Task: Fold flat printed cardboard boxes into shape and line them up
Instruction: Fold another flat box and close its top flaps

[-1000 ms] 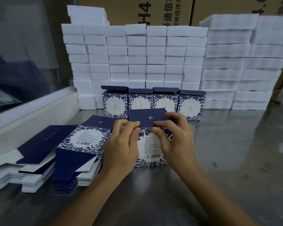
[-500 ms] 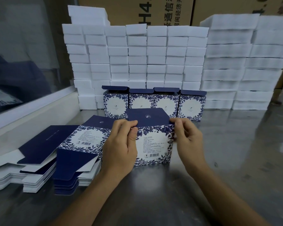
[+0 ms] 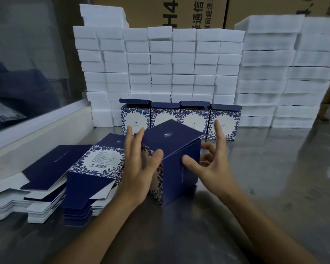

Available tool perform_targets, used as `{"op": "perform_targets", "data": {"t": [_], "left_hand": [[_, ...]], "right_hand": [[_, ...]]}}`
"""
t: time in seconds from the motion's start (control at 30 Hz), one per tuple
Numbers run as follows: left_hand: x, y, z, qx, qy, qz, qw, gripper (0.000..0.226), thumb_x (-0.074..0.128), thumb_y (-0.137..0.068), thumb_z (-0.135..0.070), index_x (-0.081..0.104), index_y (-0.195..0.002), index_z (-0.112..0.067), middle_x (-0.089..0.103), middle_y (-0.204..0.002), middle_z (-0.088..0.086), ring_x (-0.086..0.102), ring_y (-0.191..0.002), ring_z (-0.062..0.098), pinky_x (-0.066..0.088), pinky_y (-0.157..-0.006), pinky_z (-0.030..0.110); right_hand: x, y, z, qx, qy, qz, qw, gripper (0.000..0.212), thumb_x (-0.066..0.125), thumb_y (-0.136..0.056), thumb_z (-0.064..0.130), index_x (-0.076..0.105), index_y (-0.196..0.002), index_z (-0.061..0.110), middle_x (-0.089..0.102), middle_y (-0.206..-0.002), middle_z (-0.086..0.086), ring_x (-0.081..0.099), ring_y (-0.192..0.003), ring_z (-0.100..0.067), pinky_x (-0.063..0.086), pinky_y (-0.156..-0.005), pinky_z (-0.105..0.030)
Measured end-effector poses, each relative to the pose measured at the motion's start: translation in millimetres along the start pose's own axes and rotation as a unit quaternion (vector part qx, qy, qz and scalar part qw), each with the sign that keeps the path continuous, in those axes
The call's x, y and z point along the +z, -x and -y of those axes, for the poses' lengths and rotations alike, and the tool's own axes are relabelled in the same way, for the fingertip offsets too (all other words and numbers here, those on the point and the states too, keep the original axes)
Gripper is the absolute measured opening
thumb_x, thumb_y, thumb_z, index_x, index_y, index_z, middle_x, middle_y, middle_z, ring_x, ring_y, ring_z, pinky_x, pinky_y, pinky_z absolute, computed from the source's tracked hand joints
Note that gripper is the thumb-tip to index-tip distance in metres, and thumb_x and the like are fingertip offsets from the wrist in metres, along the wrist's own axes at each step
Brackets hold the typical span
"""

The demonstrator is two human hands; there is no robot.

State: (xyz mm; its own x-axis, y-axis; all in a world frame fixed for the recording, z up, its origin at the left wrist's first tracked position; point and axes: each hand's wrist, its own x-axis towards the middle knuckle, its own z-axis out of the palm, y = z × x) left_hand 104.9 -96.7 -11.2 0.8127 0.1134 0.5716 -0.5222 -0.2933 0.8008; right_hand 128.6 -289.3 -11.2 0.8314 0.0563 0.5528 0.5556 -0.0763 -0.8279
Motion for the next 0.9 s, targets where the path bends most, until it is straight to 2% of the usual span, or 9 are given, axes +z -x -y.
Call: {"op": "perform_targets", "data": {"t": [0.1, 0.2, 0.3, 0.4, 0.53, 0.6, 0.7, 0.8, 0.9], "left_hand": [[3, 0, -2, -0.01, 0.027, 0.032, 0.999, 0.079, 0.043, -0.077, -0.072, 0.013, -0.146, -0.05, -0.006, -0.16, -0.027, -0.003, -0.135, -0.025, 0.013, -0.101, -0.003], [0, -2, 1, -0.033, 0.061, 0.024, 0.997, 0.06, 0.042, -0.087, -0.063, 0.032, -0.144, -0.047, 0.018, -0.16, -0.02, 0.015, -0.143, -0.011, 0.022, -0.119, 0.021], [1, -1, -3, 0.001, 0.008, -0.027, 1.0, 0.044, 0.031, -0.097, -0.049, 0.053, -0.132, -0.034, 0.051, -0.14, -0.013, 0.045, -0.132, 0.005, 0.038, -0.111, 0.041], [0, -1, -4, 0.032, -0.033, -0.074, 0.996, 0.037, 0.028, -0.103, -0.046, 0.057, -0.121, -0.031, 0.063, -0.11, -0.011, 0.06, -0.103, 0.007, 0.048, -0.096, 0.033], [-5, -5, -3, 0.044, -0.06, -0.122, 0.99, 0.031, 0.03, -0.101, -0.037, 0.059, -0.108, -0.029, 0.063, -0.087, -0.009, 0.055, -0.072, 0.014, 0.043, -0.067, 0.016], [-4, -5, -2, 0.049, -0.063, -0.134, 0.988, 0.028, 0.032, -0.103, -0.031, 0.06, -0.105, -0.026, 0.063, -0.083, -0.007, 0.054, -0.074, 0.021, 0.041, -0.062, 0.017], [-5, -7, -1, 0.027, -0.038, -0.123, 0.991, 0.025, 0.037, -0.104, -0.033, 0.062, -0.104, -0.033, 0.064, -0.082, -0.013, 0.056, -0.074, 0.017, 0.041, -0.062, 0.012], [-7, -8, 2, -0.024, 0.022, -0.068, 0.997, 0.031, 0.045, -0.093, -0.053, 0.06, -0.118, -0.041, 0.063, -0.107, -0.03, 0.059, -0.099, -0.005, 0.047, -0.086, 0.016], [0, -5, 6, -0.043, 0.029, -0.015, 0.999, 0.057, 0.044, -0.086, -0.069, 0.03, -0.14, -0.056, 0.037, -0.141, -0.04, 0.035, -0.133, -0.01, 0.032, -0.107, 0.023]], "right_hand": [[4, 2, 2, -0.012, 0.014, 0.012, 1.0, 0.099, 0.082, -0.064, 0.061, 0.021, -0.142, 0.067, 0.064, -0.11, 0.017, 0.07, -0.088, -0.011, 0.055, -0.071, -0.022], [5, 3, 2, -0.023, 0.038, 0.004, 0.999, 0.092, 0.083, -0.063, 0.06, 0.027, -0.136, 0.069, 0.062, -0.106, 0.021, 0.067, -0.083, -0.009, 0.054, -0.071, -0.02], [6, 5, 3, -0.026, 0.048, 0.003, 0.998, 0.081, 0.079, -0.068, 0.067, 0.032, -0.134, 0.068, 0.059, -0.113, 0.013, 0.062, -0.076, -0.017, 0.056, -0.071, -0.023], [11, 5, 8, -0.022, 0.01, 0.001, 1.0, 0.029, 0.051, -0.088, 0.068, 0.046, -0.117, 0.069, 0.056, -0.091, 0.016, 0.051, -0.064, -0.005, 0.05, -0.063, -0.019], [14, 1, 12, 0.027, -0.048, -0.031, 0.998, 0.036, 0.032, -0.097, 0.054, 0.057, -0.109, 0.031, 0.06, -0.098, -0.012, 0.053, -0.059, -0.017, 0.049, -0.057, -0.026], [15, 2, 13, 0.033, -0.048, -0.039, 0.998, 0.033, 0.038, -0.096, 0.047, 0.057, -0.103, 0.021, 0.061, -0.097, -0.01, 0.053, -0.058, -0.018, 0.05, -0.057, -0.027], [14, 2, 11, 0.043, -0.021, -0.056, 0.997, 0.027, 0.054, -0.09, 0.047, 0.056, -0.108, 0.027, 0.061, -0.108, -0.002, 0.062, -0.069, -0.014, 0.059, -0.068, -0.033], [12, 3, 11, 0.03, 0.006, -0.069, 0.997, 0.046, 0.062, -0.079, 0.054, 0.052, -0.123, 0.044, 0.05, -0.133, 0.008, 0.063, -0.104, -0.006, 0.057, -0.078, -0.023], [8, 4, 16, 0.012, 0.041, -0.066, 0.997, 0.059, 0.066, -0.07, 0.063, 0.044, -0.125, 0.059, 0.039, -0.142, 0.02, 0.044, -0.125, 0.011, 0.047, -0.091, -0.02]]}}
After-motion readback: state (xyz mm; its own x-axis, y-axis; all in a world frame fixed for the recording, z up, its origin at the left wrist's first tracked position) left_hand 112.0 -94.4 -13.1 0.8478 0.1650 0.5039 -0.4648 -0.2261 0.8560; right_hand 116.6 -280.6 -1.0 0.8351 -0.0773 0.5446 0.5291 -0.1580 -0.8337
